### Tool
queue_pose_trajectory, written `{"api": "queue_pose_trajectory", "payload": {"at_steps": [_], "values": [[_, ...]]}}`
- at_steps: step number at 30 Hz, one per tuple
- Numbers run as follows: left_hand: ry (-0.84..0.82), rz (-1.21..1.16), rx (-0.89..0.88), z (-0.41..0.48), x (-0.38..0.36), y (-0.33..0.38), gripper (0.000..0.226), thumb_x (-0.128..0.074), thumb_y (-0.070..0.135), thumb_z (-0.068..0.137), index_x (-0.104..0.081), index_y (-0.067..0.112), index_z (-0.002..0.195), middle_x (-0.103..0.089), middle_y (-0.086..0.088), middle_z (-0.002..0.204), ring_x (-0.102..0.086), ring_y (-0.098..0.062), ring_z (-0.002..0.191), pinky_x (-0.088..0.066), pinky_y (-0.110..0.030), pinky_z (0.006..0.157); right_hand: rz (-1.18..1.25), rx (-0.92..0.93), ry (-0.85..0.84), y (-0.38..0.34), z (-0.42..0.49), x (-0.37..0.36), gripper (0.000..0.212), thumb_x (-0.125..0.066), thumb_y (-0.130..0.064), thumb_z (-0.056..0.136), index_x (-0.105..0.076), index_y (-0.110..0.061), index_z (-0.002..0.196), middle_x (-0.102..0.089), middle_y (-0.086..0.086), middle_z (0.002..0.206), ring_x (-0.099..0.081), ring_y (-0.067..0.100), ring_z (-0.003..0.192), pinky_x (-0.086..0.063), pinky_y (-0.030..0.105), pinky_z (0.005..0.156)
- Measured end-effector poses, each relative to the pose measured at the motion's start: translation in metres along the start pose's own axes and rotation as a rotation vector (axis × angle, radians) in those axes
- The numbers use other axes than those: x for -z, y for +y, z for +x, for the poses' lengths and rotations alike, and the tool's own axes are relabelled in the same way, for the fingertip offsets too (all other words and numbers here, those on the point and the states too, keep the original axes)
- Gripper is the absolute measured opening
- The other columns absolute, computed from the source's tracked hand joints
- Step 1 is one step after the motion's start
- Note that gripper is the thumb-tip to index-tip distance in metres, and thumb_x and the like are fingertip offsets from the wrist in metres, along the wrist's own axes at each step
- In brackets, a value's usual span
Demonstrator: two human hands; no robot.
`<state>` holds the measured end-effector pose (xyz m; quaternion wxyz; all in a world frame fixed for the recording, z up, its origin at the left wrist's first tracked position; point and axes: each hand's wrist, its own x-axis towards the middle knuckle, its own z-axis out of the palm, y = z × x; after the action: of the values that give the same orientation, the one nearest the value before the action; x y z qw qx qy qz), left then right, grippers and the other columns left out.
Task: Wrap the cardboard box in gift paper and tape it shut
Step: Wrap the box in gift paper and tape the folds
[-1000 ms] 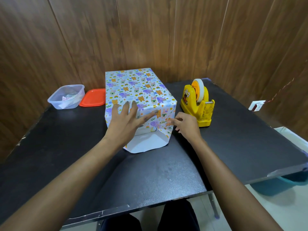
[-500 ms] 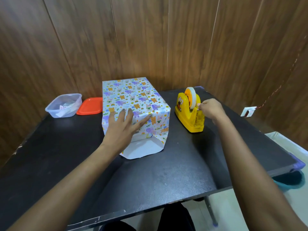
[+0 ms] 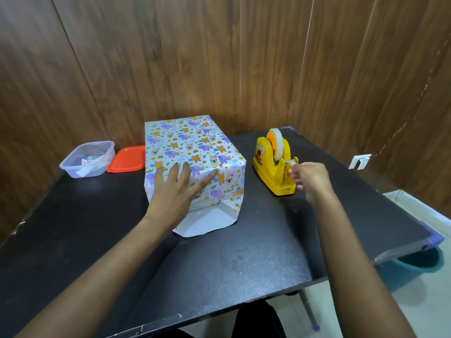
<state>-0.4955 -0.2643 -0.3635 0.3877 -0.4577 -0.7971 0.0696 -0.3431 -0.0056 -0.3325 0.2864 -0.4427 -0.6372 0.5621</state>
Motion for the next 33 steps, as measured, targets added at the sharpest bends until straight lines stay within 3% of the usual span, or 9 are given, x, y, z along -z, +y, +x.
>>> {"api": "queue_pose_trajectory", "payload": {"at_steps": [3, 8, 14, 18, 22, 25, 27, 29, 33], "values": [[-0.018, -0.008, 0.005, 0.001, 0.002, -0.001, 0.082, -0.072, 0.032, 0.077, -0.024, 0.035, 0.144, -0.053, -0.027, 0.121, -0.056, -0.043, 0.104, -0.044, -0.057, 0.082, 0.094, 0.013, -0.021, 0.006, -0.004, -0.002, 0.029, -0.054, -0.023, 0.094, -0.057, -0.014, 0.066, -0.059, 0.001, 0.07, -0.054, 0.014, 0.067, -0.042, 0.022, 0.057], [-0.031, 0.002, 0.011, 0.0, 0.004, -0.002, 0.086, -0.069, 0.034, 0.08, -0.017, 0.029, 0.148, -0.053, -0.025, 0.123, -0.055, -0.042, 0.106, -0.044, -0.054, 0.083, 0.21, 0.015, 0.013, 0.01, -0.013, -0.009, 0.028, -0.052, -0.021, 0.096, -0.059, -0.012, 0.07, -0.063, 0.005, 0.071, -0.06, 0.015, 0.067, -0.047, 0.023, 0.056], [-0.065, 0.022, 0.013, 0.001, 0.005, -0.002, 0.082, -0.073, 0.034, 0.077, -0.026, 0.029, 0.145, -0.054, -0.024, 0.122, -0.056, -0.041, 0.105, -0.044, -0.053, 0.084, 0.639, -0.238, -0.002, 0.004, -0.027, -0.021, 0.026, -0.048, -0.012, 0.097, -0.055, -0.007, 0.073, -0.061, 0.008, 0.071, -0.059, 0.017, 0.063, -0.048, 0.026, 0.056], [-0.078, 0.002, 0.009, 0.0, 0.005, -0.002, 0.081, -0.071, 0.036, 0.078, -0.026, 0.026, 0.144, -0.055, -0.024, 0.123, -0.056, -0.041, 0.106, -0.045, -0.053, 0.083, 0.838, -0.365, -0.103, 0.021, -0.035, -0.022, 0.021, -0.046, -0.008, 0.097, -0.054, -0.005, 0.078, -0.058, 0.009, 0.077, -0.057, 0.017, 0.068, -0.051, 0.024, 0.046], [-0.102, -0.058, -0.022, 0.0, 0.007, -0.01, 0.074, -0.06, 0.045, 0.084, -0.028, 0.015, 0.143, -0.056, -0.021, 0.125, -0.057, -0.039, 0.107, -0.047, -0.05, 0.084, 0.715, -0.2, -0.252, 0.018, -0.052, -0.029, 0.019, -0.051, -0.013, 0.095, -0.056, -0.007, 0.078, -0.057, 0.006, 0.072, -0.056, 0.015, 0.064, -0.053, 0.022, 0.05], [-0.118, -0.154, -0.073, -0.002, 0.012, -0.02, 0.06, -0.031, 0.048, 0.095, -0.037, 0.008, 0.139, -0.056, -0.018, 0.129, -0.058, -0.037, 0.111, -0.049, -0.045, 0.087, 0.581, -0.166, -0.398, 0.011, -0.076, -0.047, 0.018, -0.053, -0.012, 0.094, -0.06, -0.007, 0.079, -0.057, 0.004, 0.07, -0.054, 0.012, 0.06, -0.051, 0.02, 0.048], [-0.187, -0.223, -0.095, -0.002, 0.016, -0.027, 0.064, -0.016, 0.047, 0.099, -0.044, 0.006, 0.138, -0.054, -0.014, 0.134, -0.056, -0.036, 0.116, -0.049, -0.045, 0.091, 0.553, -0.154, -0.474, 0.012, -0.092, -0.062, 0.017, -0.054, -0.011, 0.094, -0.06, -0.006, 0.079, -0.057, 0.005, 0.071, -0.054, 0.013, 0.06, -0.051, 0.02, 0.048], [-0.235, -0.273, -0.106, -0.002, 0.022, -0.034, 0.064, -0.017, 0.047, 0.096, -0.042, 0.007, 0.14, -0.049, -0.01, 0.14, -0.05, -0.034, 0.125, -0.044, -0.045, 0.098, 0.527, -0.135, -0.527, 0.013, -0.109, -0.075, 0.015, -0.056, -0.011, 0.093, -0.061, -0.007, 0.079, -0.06, 0.005, 0.074, -0.056, 0.014, 0.061, -0.051, 0.022, 0.052], [-0.298, -0.328, -0.013, -0.004, 0.026, -0.049, 0.055, -0.025, 0.04, 0.1, -0.02, 0.018, 0.149, -0.023, 0.0, 0.155, -0.019, -0.024, 0.144, -0.017, -0.041, 0.114, 0.439, -0.059, -0.577, 0.014, -0.131, -0.091, 0.014, -0.059, -0.016, 0.091, -0.061, -0.009, 0.079, -0.063, 0.001, 0.078, -0.056, 0.014, 0.066, -0.051, 0.022, 0.057]]}}
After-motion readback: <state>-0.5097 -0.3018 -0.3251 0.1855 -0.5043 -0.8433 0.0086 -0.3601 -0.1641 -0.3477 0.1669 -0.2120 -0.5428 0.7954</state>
